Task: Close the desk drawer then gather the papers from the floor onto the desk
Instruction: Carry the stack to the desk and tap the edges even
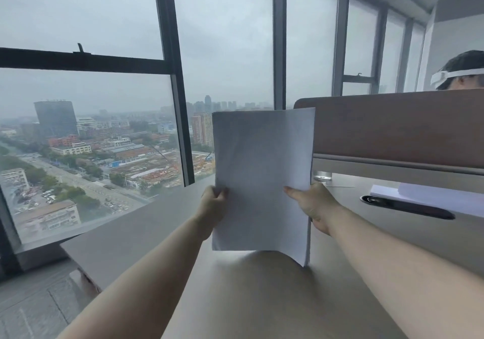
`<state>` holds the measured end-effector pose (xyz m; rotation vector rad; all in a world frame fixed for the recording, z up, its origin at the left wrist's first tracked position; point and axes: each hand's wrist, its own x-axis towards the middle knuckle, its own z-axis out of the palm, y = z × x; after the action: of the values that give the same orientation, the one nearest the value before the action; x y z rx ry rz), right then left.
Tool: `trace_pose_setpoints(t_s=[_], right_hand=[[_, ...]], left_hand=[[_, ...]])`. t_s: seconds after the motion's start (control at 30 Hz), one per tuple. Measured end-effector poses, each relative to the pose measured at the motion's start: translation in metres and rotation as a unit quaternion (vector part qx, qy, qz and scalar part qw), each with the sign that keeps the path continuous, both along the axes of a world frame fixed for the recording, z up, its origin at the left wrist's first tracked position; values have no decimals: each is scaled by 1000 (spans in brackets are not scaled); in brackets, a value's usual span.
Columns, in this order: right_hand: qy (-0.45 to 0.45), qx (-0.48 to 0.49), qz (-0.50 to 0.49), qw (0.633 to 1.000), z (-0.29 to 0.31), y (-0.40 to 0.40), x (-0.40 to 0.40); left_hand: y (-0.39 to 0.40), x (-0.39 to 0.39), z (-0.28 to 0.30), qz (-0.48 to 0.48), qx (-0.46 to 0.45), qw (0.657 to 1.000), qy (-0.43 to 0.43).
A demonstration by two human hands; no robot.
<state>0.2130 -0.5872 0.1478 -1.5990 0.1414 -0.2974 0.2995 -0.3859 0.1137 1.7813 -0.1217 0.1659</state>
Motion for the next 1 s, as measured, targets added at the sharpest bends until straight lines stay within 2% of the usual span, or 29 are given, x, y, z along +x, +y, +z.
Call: trace_pose_setpoints(t_s=[0.2, 0.3, 0.4, 0.53, 0.77, 0.83, 1.0], right_hand=[[59, 18, -41, 997, -23, 5, 28], [75, 21, -65, 995, -40, 11, 49], [101, -16, -110, 989, -55, 11, 68], [149, -28, -121, 981, -79, -2, 97], [148, -50, -153, 976, -93, -6, 133], [155, -54, -149, 975, -89, -3, 137], [190, -93, -148, 966, -84, 0, 141]], left_hand=[[3, 19, 16, 53, 137, 988, -43], [3, 41, 8, 63, 184, 981, -24], [4, 62, -4, 60, 228, 972, 7], [9, 92, -19, 60, 246, 967, 32], [9, 137, -29, 54, 280, 958, 25], [9, 147, -32, 54, 318, 946, 30], [13, 157, -40, 61, 455, 888, 23]])
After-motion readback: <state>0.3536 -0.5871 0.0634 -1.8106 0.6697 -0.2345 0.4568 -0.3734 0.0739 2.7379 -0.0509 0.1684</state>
